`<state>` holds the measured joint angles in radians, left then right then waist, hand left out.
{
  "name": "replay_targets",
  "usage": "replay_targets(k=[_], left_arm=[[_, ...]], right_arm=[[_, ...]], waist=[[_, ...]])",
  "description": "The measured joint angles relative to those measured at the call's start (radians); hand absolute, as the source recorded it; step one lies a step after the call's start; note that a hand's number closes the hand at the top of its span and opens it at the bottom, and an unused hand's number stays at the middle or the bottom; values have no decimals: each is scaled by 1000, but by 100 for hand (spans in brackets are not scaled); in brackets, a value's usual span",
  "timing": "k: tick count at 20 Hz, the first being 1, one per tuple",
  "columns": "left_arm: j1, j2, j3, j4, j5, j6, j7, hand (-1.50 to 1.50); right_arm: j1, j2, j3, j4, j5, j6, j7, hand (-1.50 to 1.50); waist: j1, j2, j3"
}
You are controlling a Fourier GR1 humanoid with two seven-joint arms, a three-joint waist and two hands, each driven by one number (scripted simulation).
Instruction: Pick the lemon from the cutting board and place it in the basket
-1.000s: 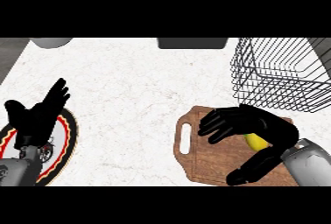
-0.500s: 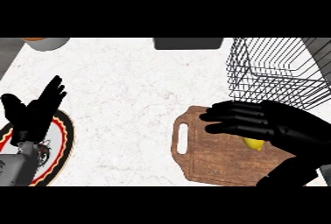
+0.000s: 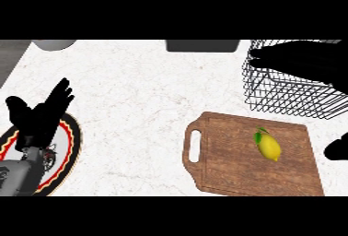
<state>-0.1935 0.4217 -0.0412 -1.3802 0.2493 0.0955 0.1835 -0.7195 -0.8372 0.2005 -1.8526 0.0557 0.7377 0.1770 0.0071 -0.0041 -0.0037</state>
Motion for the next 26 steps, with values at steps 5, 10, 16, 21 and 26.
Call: replay_targets(k=[5,10,16,21,26], left_arm=[[3,8,22,7,2,-18,-9,0],[-6,-17,18,16,-26,-6,-16,0],[-3,-24,38,42,-30,-29,-33,0],[-3,-16,57,9,-23,-44,-1,0],[5,-34,52,-8,-39,-38,9,0]], right_arm=[[-89,-71,-25,97,-116,198,30,-150],[-80,-120,-86,188,-170,296,-49,-150],[26,-117,-189,227,-147,298,-160,-150],[148,-83,-227,223,-33,251,-283,-150],[264,-19,-193,211,116,139,-407,-150]], waist=[[0,2,1],[-4,4,3],[-7,6,4],[-4,6,5],[-1,7,6]])
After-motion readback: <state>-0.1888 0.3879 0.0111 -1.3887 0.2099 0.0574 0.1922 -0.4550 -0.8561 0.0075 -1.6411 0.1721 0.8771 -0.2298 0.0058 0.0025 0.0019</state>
